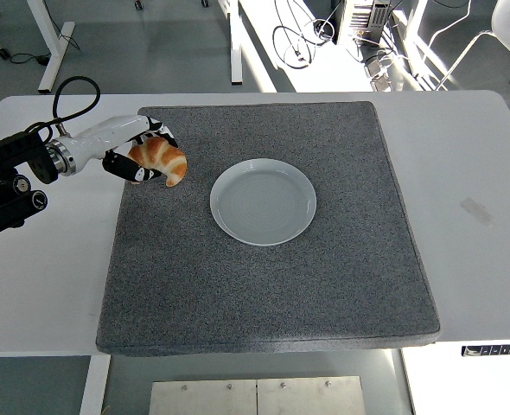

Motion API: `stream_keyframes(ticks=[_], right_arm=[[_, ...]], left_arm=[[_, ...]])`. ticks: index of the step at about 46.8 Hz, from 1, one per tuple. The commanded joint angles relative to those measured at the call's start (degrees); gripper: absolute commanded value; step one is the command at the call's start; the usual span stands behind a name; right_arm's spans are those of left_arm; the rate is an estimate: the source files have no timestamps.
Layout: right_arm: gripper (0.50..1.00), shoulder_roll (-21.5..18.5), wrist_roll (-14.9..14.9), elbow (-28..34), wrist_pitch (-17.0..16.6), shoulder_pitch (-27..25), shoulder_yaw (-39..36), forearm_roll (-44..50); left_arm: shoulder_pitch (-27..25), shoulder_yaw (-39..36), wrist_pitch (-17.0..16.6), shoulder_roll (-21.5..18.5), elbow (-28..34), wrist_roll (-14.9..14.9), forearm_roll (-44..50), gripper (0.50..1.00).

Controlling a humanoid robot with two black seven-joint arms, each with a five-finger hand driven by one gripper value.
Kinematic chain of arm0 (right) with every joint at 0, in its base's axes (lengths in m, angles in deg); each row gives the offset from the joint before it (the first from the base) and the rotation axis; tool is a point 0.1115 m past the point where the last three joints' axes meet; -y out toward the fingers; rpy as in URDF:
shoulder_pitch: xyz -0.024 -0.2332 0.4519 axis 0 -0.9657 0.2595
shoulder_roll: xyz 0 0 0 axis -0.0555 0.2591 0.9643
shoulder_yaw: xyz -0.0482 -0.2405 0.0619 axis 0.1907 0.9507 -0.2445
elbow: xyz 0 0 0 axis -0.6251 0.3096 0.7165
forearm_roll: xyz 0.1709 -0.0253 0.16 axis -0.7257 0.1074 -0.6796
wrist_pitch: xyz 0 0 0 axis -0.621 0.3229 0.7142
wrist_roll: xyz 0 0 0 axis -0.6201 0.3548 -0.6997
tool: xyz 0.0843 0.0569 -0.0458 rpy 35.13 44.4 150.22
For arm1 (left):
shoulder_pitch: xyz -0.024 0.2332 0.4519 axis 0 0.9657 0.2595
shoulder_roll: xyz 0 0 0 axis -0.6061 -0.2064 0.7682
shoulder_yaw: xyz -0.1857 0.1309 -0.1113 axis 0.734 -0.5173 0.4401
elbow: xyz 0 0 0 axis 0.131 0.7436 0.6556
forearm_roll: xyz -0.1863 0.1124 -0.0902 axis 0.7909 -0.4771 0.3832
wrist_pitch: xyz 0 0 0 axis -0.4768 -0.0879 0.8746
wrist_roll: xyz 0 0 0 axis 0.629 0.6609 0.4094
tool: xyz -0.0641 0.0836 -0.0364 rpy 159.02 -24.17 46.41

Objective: Place the bread on the plate

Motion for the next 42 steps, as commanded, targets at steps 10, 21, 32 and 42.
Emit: stream_keyframes(ticks=[10, 21, 32, 42], right_arm=[[1.0, 0.0, 0.0, 0.0, 0.0, 0.0, -0.03, 0.0], [1.0, 0.0, 0.0, 0.0, 0.0, 0.0, -0.03, 0.0], [1.0, 0.0, 0.0, 0.0, 0.0, 0.0, 0.06, 0.0], [1.0, 0.0, 0.0, 0.0, 0.0, 0.0, -0.03, 0.0]], left_arm=[[-5.75, 0.01, 2.97, -1.05, 0.04, -0.21, -0.02, 0.5], [-6.8, 0.09, 3.76, -0.26, 0.04, -0.56, 0.33, 0.5], [-9.96, 0.09, 6.05, 2.2, 0.04, -0.56, 0.42, 0.5], [-12.08, 0.01, 7.19, 2.29, -0.05, -0.74, 0.33, 0.5]])
